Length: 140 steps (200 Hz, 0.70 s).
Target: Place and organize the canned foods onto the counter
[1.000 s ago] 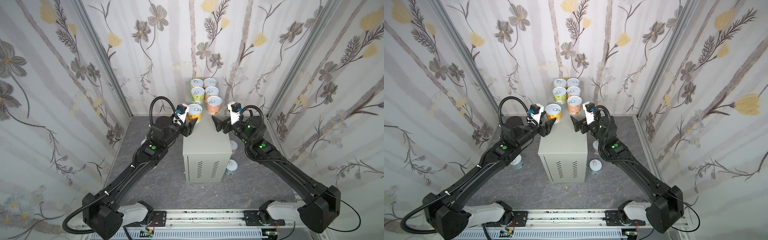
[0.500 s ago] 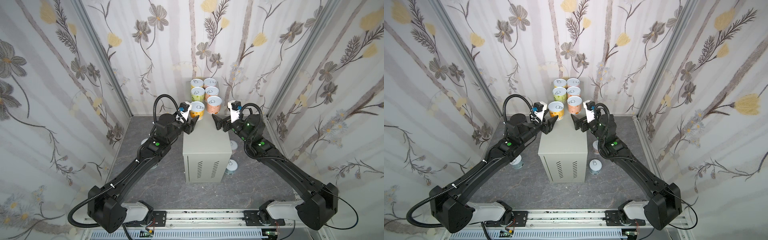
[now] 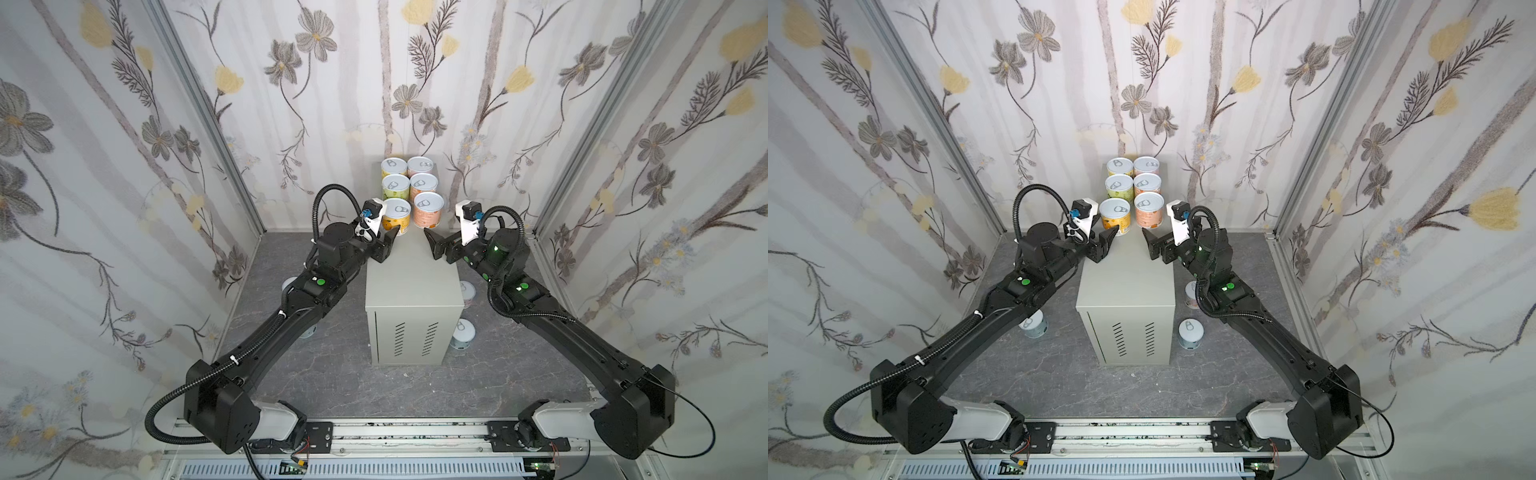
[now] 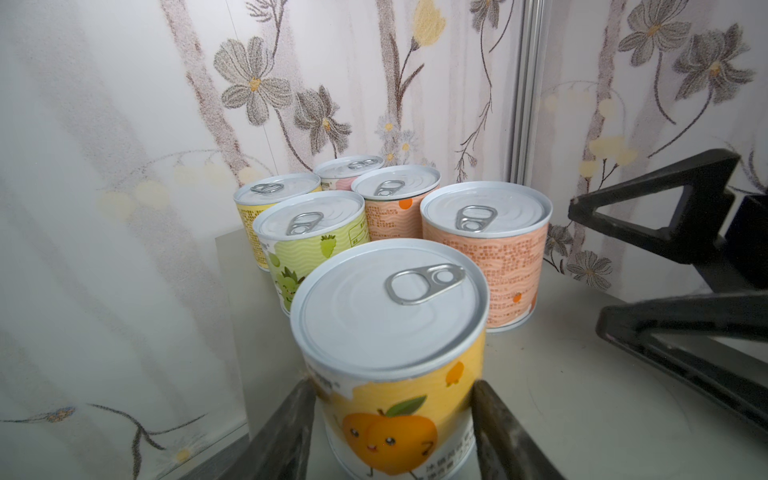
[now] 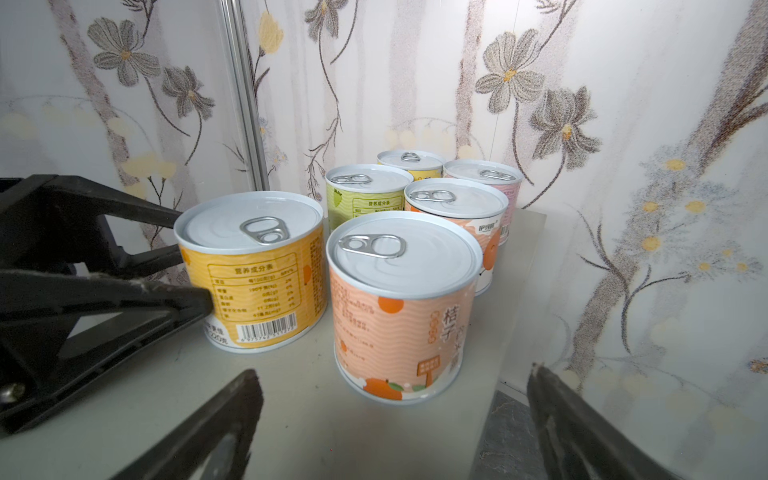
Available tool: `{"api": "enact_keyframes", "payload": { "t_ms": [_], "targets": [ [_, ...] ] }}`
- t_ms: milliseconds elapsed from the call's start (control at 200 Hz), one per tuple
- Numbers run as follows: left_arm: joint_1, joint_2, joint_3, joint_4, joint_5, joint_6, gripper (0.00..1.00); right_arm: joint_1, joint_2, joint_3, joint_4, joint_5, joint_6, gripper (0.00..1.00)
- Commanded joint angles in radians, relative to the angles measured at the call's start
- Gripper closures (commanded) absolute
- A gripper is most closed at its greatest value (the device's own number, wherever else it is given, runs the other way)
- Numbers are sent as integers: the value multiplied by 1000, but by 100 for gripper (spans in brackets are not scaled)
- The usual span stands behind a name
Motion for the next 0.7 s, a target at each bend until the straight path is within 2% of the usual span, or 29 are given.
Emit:
{"api": "enact_keyframes", "payload": {
  "t_ms": [0,694],
  "targets": [
    [0,13,14,0,-10,11,41,-2,0,8,31,-8,-4,0],
    [0,62,66,-43,-25,8,40,-6,39,19,39,-36,-1,5]
  ]
}}
